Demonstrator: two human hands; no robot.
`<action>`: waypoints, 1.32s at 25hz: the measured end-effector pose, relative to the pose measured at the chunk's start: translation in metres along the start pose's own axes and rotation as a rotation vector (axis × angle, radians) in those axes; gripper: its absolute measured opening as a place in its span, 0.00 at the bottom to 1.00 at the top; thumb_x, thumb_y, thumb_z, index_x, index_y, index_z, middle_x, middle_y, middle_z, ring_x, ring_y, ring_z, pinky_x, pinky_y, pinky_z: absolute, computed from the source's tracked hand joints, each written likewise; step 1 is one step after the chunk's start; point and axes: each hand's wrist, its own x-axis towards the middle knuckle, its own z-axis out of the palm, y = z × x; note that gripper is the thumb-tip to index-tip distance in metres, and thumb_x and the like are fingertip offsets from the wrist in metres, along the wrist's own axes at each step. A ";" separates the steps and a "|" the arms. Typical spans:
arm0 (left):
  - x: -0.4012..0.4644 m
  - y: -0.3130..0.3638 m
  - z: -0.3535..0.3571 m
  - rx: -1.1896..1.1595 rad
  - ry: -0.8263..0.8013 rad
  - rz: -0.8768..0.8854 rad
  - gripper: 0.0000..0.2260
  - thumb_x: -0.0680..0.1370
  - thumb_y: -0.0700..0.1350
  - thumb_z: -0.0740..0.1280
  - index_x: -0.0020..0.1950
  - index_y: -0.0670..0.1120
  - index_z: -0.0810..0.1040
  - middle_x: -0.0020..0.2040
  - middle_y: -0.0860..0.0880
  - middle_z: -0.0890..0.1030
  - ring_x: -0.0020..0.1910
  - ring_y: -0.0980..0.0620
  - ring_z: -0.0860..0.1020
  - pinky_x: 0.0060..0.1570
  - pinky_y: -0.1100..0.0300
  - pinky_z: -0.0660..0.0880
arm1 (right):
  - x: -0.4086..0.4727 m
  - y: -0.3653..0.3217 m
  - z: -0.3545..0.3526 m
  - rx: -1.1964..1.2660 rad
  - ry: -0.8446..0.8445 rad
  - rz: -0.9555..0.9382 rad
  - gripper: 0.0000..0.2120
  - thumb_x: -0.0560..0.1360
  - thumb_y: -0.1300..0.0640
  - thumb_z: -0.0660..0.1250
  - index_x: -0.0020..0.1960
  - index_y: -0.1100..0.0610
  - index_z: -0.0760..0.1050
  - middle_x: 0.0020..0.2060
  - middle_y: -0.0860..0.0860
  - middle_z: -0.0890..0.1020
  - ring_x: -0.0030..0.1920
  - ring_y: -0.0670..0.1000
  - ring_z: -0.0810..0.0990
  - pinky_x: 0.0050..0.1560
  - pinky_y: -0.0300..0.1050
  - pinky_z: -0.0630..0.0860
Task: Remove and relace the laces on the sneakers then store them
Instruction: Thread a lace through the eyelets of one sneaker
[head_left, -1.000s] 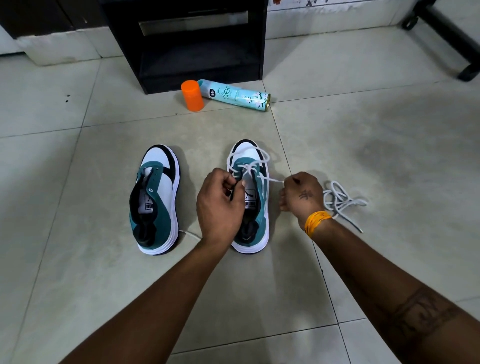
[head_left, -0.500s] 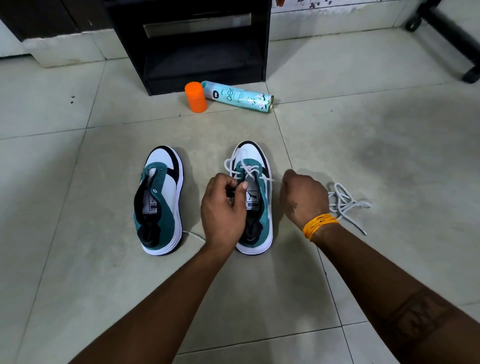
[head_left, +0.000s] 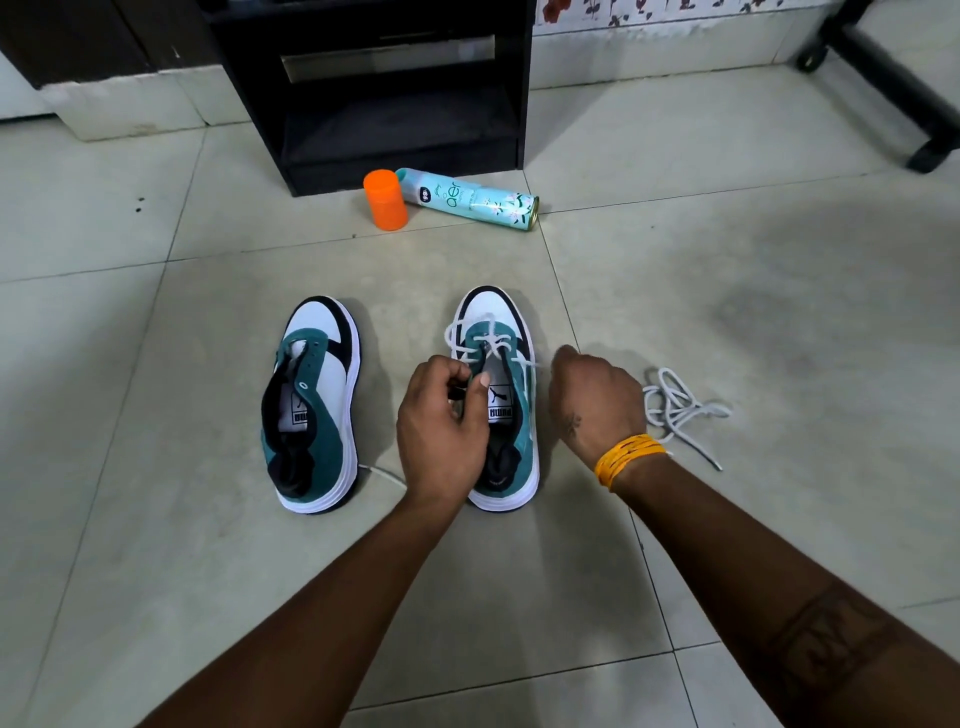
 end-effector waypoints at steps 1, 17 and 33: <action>0.000 -0.001 0.000 0.005 0.002 0.002 0.07 0.80 0.48 0.69 0.47 0.47 0.76 0.45 0.52 0.79 0.45 0.51 0.79 0.43 0.47 0.77 | -0.003 0.006 0.001 -0.035 -0.050 0.036 0.05 0.77 0.58 0.63 0.52 0.57 0.73 0.49 0.58 0.83 0.49 0.65 0.82 0.41 0.50 0.72; 0.005 0.001 0.009 0.099 0.050 -0.008 0.06 0.82 0.44 0.66 0.48 0.44 0.72 0.44 0.51 0.78 0.43 0.49 0.76 0.42 0.51 0.72 | -0.001 -0.006 -0.003 0.063 0.030 -0.004 0.12 0.78 0.57 0.61 0.61 0.56 0.71 0.44 0.58 0.83 0.44 0.65 0.82 0.38 0.49 0.69; 0.008 0.006 0.007 0.130 0.019 -0.031 0.06 0.80 0.46 0.69 0.49 0.46 0.73 0.47 0.51 0.78 0.45 0.48 0.78 0.44 0.47 0.75 | 0.011 -0.004 -0.007 0.560 0.179 0.130 0.03 0.75 0.54 0.65 0.45 0.52 0.77 0.38 0.49 0.83 0.41 0.57 0.82 0.40 0.50 0.76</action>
